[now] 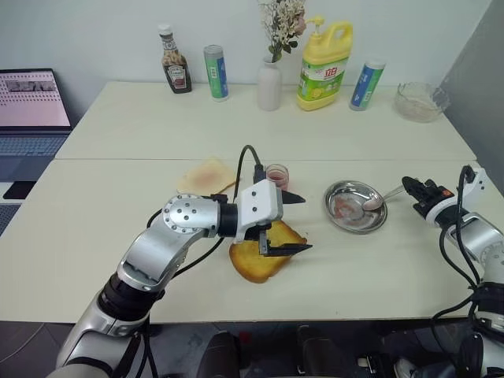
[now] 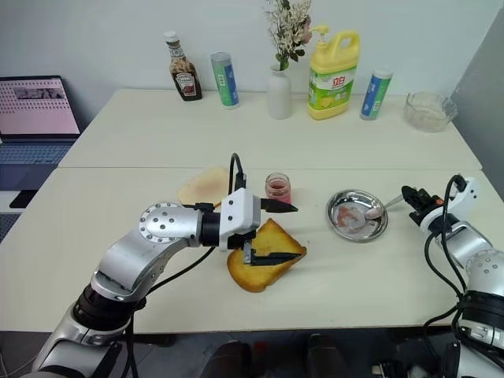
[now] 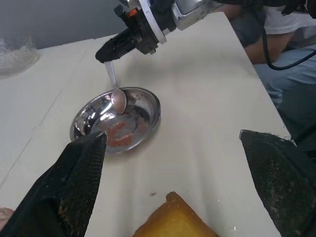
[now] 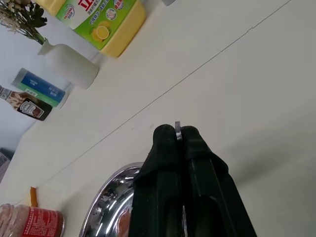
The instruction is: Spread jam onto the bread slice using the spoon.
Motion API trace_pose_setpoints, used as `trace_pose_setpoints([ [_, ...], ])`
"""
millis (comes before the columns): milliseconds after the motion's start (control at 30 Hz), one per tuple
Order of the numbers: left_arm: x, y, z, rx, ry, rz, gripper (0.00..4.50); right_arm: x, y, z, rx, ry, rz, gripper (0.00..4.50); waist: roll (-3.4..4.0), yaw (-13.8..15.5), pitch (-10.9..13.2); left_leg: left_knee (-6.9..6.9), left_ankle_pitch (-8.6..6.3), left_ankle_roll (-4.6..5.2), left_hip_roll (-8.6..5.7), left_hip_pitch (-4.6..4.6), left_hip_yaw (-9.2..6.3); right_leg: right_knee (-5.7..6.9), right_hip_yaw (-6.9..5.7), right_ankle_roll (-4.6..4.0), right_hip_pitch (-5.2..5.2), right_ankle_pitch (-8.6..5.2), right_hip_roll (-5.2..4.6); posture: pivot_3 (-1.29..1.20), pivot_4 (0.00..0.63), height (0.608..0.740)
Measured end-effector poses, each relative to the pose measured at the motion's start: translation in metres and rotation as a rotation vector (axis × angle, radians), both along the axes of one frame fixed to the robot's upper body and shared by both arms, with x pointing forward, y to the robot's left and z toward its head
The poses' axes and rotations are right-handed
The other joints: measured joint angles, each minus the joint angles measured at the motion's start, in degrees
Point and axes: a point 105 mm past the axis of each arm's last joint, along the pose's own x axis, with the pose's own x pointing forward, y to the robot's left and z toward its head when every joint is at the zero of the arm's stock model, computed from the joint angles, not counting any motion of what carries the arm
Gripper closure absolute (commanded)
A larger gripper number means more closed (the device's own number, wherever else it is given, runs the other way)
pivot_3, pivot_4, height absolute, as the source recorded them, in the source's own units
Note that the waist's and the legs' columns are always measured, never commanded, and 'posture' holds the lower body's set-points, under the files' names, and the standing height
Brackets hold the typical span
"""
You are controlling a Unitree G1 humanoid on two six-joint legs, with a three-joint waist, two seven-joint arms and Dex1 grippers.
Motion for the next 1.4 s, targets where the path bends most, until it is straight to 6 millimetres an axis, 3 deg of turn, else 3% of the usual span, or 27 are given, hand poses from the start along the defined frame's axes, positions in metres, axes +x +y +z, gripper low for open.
trace_pose_setpoints([
  [400, 0.004, -0.002, -0.001, -0.004, -0.002, 0.015, 0.00, 0.002, 0.009, -0.005, -0.004, -0.014, 0.028, 4.44, 0.01, 0.0, 0.0, 0.01, 0.00, 0.00, 0.00, 0.04, -0.02, 0.01, -0.01, -0.07, 0.04, 0.04, 0.00, 0.00, 0.150, 0.740],
  [600, 0.006, -0.004, -0.004, 0.000, -0.007, 0.011, 0.00, 0.001, 0.023, -0.022, -0.021, 0.042, 0.062, 2.38, 0.03, 0.0, 0.0, 0.01, 0.00, 0.00, 0.00, 0.03, 0.00, 0.02, 0.00, -0.08, 0.04, 0.05, -0.01, 0.00, 0.150, 0.740],
  [767, 0.007, -0.005, -0.005, 0.004, -0.019, 0.010, 0.00, 0.001, 0.023, -0.021, -0.046, 0.035, 0.078, 0.48, 0.03, 0.1, 0.0, 0.01, 0.00, 0.00, 0.00, 0.03, -0.01, 0.01, -0.01, -0.08, 0.04, 0.05, -0.01, 0.00, 0.150, 0.740],
  [833, 0.007, -0.005, -0.006, 0.006, -0.022, 0.010, 0.00, -0.002, 0.022, -0.020, -0.090, 0.025, 0.091, 0.06, 0.03, 0.2, 0.0, 0.01, 0.00, 0.00, 0.00, 0.03, -0.02, 0.01, -0.01, -0.07, 0.04, 0.04, -0.01, 0.00, 0.150, 0.740],
  [1200, 0.008, -0.006, -0.007, 0.006, -0.032, 0.008, 0.00, -0.015, 0.035, -0.021, -0.449, -0.069, 0.216, 0.06, 0.04, 0.2, 0.0, 0.02, 0.00, 0.00, -0.01, 0.04, -0.03, 0.02, -0.02, 0.00, 0.04, 0.00, -0.01, 0.00, 0.150, 0.740],
  [1400, 0.009, -0.006, -0.007, 0.003, -0.034, 0.009, 0.00, -0.015, 0.029, -0.021, -0.644, -0.118, 0.184, 0.06, 0.04, 0.2, 0.0, 0.02, 0.00, 0.00, -0.01, 0.04, -0.02, 0.02, -0.02, -0.02, 0.04, 0.01, -0.01, 0.00, 0.150, 0.740],
])
